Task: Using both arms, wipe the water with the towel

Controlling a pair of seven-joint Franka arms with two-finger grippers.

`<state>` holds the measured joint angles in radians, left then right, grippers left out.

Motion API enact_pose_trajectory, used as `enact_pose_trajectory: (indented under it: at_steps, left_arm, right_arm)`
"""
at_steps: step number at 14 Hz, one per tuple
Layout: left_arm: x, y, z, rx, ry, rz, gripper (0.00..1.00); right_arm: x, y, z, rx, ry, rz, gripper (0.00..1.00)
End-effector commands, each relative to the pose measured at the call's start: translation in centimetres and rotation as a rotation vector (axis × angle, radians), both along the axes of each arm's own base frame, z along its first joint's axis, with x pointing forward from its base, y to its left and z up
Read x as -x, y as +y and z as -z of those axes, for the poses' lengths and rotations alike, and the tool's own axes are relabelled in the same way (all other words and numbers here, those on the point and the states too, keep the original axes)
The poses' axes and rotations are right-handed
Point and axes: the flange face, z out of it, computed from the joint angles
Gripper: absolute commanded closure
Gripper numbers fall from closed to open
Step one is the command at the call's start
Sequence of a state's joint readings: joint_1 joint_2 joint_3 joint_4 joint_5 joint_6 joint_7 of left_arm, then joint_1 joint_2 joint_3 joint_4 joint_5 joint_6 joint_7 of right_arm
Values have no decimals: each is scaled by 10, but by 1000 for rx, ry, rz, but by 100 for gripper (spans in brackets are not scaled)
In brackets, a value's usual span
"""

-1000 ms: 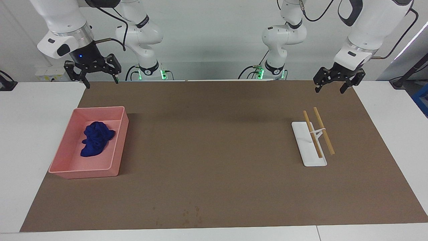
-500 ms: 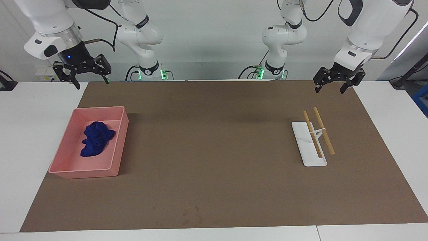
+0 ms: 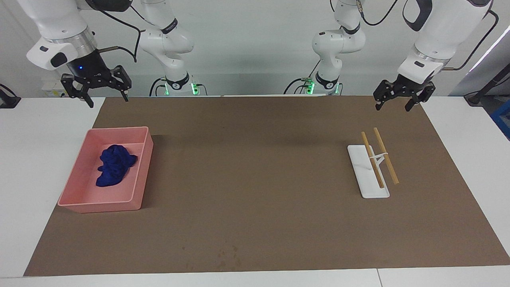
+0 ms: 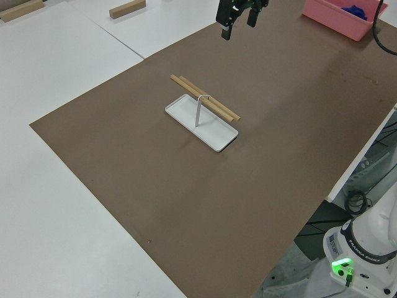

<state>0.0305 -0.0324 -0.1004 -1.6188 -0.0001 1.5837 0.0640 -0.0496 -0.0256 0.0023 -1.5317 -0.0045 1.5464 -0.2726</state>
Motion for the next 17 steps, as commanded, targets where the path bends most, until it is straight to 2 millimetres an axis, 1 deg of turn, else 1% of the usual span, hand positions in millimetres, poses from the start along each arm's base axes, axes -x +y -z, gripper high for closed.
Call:
enact_pose_trajectory:
  at_steps: [1, 8, 9, 12, 13, 17]
  left_arm:
    - [7, 1, -1, 12, 0, 5, 0]
    - [7, 1, -1, 12, 0, 5, 0]
    - [7, 1, -1, 12, 0, 5, 0]
    - [7, 1, -1, 12, 0, 5, 0]
    - [7, 1, -1, 12, 0, 5, 0]
    - [7, 1, -1, 12, 0, 5, 0]
  right_arm:
    - [1, 6, 9, 12, -6, 60, 0]
    - [2, 9, 9, 11, -11, 66, 0]
    - [2, 15, 9, 11, -8, 57, 0]
    - [3, 17, 9, 11, -6, 52, 0]
    - [5, 23, 6, 10, -9, 40, 0]
    - [5, 19, 6, 8, -9, 48, 0]
